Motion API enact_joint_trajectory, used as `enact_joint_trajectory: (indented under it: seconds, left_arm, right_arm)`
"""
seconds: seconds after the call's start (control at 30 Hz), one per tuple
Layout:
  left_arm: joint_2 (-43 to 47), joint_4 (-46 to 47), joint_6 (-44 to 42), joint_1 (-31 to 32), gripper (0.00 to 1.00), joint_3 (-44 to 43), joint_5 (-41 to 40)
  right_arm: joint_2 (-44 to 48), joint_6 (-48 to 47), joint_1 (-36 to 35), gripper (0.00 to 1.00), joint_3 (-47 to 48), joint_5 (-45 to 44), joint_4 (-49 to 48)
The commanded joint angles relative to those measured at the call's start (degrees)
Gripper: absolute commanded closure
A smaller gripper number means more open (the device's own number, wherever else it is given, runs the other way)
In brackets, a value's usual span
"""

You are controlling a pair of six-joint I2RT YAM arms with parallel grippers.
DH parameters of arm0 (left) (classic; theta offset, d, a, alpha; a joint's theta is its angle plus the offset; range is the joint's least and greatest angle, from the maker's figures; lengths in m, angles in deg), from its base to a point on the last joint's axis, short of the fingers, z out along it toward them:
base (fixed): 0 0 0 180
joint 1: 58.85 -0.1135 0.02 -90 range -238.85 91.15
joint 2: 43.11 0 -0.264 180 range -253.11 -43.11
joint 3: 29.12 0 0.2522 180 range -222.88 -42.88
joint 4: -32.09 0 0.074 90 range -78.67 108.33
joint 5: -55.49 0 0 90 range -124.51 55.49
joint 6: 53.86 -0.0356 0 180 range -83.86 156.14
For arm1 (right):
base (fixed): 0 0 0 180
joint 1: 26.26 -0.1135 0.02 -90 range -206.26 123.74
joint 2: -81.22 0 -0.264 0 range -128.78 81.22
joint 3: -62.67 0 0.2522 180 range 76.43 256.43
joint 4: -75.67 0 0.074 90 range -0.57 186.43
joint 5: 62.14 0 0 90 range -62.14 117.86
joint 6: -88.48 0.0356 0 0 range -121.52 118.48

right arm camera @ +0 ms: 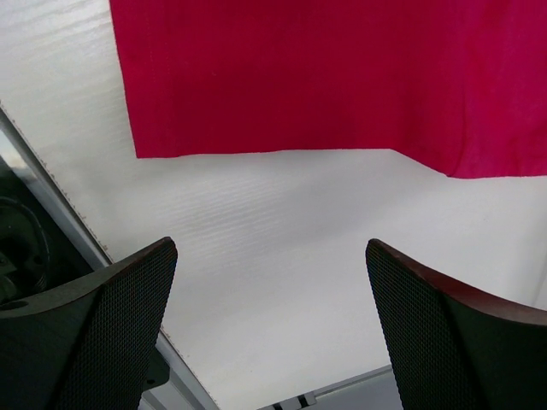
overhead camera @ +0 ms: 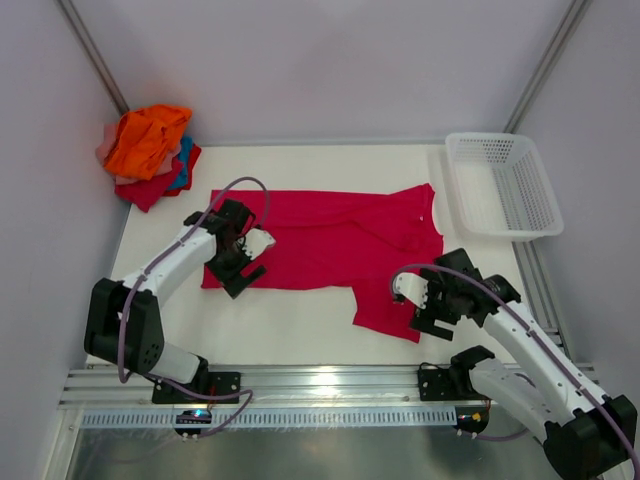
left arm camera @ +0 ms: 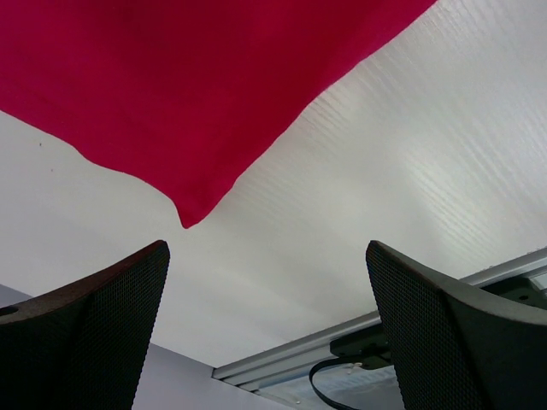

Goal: Fold and stack the t-shirts
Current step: Grap the side of the flattened tshirt closest away from the robot with both arms

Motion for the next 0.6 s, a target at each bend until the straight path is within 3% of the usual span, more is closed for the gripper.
enact_joint_trajectory:
  seconds: [0.0,0.37,0.57]
  left_arm:
    - [1.5,0.2,-5.1,0.0,0.01,0.7,-0.2]
    - [-3.1,2.5,-3.0,0.0,0.01,-1.5,-0.9]
    - [-5.7,2.6,-1.8,-1.0,0.01,-3.1,-0.1]
  right_arm:
    - [-0.1,-7.5,-0.2,0.04,-0.7,2.3,2.5]
    - [-9.0,-4.2,-0.4,0.03,6.5,6.1,-2.2]
    - [-11.0,-6.6,-4.2,0.04,10.9,10.2,2.2]
